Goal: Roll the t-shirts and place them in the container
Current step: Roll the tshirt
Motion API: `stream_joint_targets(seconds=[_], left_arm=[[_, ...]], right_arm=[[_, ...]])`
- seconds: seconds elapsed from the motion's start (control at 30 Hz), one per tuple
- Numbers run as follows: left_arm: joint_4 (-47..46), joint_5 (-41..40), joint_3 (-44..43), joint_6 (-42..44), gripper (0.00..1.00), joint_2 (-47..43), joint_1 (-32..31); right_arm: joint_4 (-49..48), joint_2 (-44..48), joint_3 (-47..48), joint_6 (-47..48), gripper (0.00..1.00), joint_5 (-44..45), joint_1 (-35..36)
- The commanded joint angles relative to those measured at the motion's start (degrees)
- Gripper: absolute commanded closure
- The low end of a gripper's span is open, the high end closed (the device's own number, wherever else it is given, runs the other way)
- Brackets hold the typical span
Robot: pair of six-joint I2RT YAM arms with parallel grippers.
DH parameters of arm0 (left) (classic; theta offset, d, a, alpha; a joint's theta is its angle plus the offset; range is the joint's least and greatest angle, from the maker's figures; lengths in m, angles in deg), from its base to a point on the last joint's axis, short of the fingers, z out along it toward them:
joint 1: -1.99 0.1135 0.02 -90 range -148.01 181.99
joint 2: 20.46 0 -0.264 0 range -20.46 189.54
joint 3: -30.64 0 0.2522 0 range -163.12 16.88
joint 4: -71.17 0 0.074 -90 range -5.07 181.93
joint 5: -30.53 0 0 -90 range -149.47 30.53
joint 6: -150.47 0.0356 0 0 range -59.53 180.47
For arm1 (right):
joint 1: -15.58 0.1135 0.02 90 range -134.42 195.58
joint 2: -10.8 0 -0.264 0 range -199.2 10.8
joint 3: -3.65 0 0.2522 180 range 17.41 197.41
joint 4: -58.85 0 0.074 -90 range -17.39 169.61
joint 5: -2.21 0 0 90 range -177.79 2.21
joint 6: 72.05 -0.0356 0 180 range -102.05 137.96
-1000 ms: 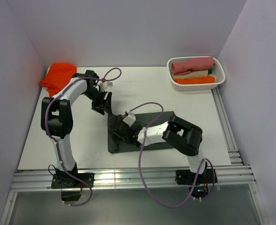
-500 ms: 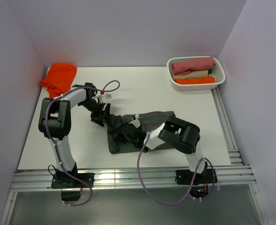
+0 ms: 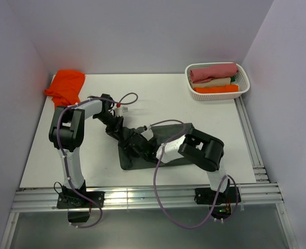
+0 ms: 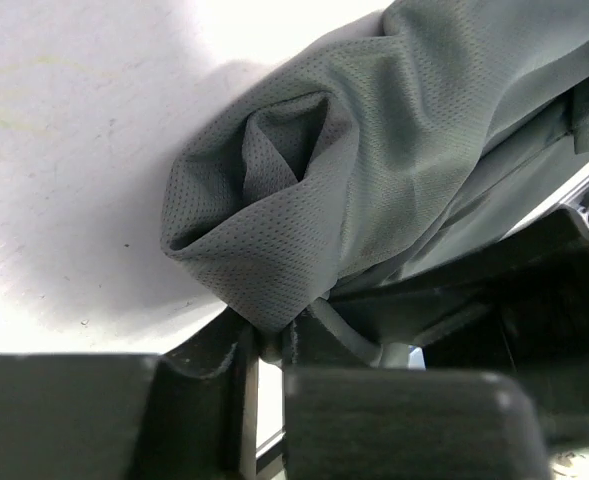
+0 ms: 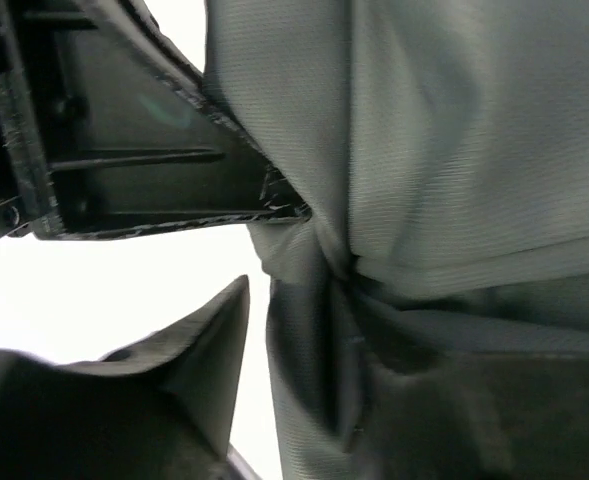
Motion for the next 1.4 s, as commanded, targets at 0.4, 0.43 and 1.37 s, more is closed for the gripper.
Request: stream_joint_targets(seconds=[0.4, 0.43, 1.37], left_arm=[[2.41, -8.83, -3.91, 0.59, 1.00, -1.26, -1.82], [2.50, -8.75, -3.91, 0.59, 1.00, -1.26, -1.82], [2.23, -10.68, -5.23, -1.25, 1.00, -0.12, -4.02]], right_arm=[[58.45, 1.59, 24.81, 6.45, 0.43, 20.39, 7.94], [59.50, 1.59, 26.13, 6.54, 0.42, 21.18, 8.46], [43.97, 7.38, 13.67, 4.43, 0.77, 10.82, 15.41]])
